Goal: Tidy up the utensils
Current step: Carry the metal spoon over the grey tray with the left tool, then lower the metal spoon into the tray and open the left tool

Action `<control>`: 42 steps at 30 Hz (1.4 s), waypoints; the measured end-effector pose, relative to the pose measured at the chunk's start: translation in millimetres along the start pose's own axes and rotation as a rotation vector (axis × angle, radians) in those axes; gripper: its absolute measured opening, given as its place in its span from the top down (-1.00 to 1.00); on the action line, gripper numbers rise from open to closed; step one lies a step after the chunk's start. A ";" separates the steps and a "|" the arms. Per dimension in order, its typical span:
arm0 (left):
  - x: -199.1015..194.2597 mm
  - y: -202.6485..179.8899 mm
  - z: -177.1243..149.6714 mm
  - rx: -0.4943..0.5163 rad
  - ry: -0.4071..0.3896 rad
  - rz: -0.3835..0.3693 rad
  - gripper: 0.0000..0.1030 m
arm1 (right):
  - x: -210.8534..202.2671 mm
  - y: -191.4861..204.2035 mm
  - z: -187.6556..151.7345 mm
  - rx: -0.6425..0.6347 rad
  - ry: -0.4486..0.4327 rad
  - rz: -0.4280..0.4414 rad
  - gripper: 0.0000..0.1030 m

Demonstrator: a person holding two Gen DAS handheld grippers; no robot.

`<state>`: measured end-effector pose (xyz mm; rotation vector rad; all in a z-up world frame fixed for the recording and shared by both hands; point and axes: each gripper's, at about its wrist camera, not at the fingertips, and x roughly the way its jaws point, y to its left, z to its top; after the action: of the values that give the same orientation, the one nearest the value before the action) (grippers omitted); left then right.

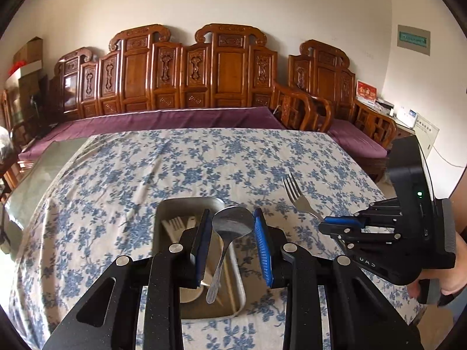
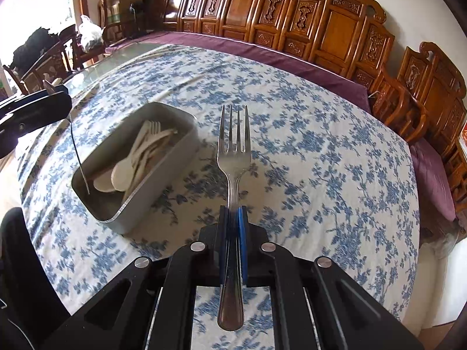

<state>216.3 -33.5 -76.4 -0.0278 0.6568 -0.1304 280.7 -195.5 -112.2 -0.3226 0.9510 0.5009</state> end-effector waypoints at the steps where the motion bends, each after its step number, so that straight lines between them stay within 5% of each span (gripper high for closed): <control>1: 0.3 3.4 -0.3 -0.003 0.002 0.003 0.48 | 0.1 4.6 1.7 0.001 -0.004 0.006 0.83; 28: 83.6 66.6 -34.0 -0.099 0.239 0.021 0.47 | 7.2 43.0 23.4 0.007 -0.028 0.076 0.83; 32: 87.4 72.3 -35.1 -0.111 0.254 0.018 0.24 | 7.5 47.4 26.4 0.012 -0.032 0.083 0.83; 42: 69.0 92.4 -26.5 -0.093 0.235 0.017 0.10 | 17.5 70.1 40.3 0.020 -0.044 0.116 0.83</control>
<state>264.6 49.6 -145.5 -0.0973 0.8969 -0.0878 279.1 -112.8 -107.9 -0.2386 0.9350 0.6019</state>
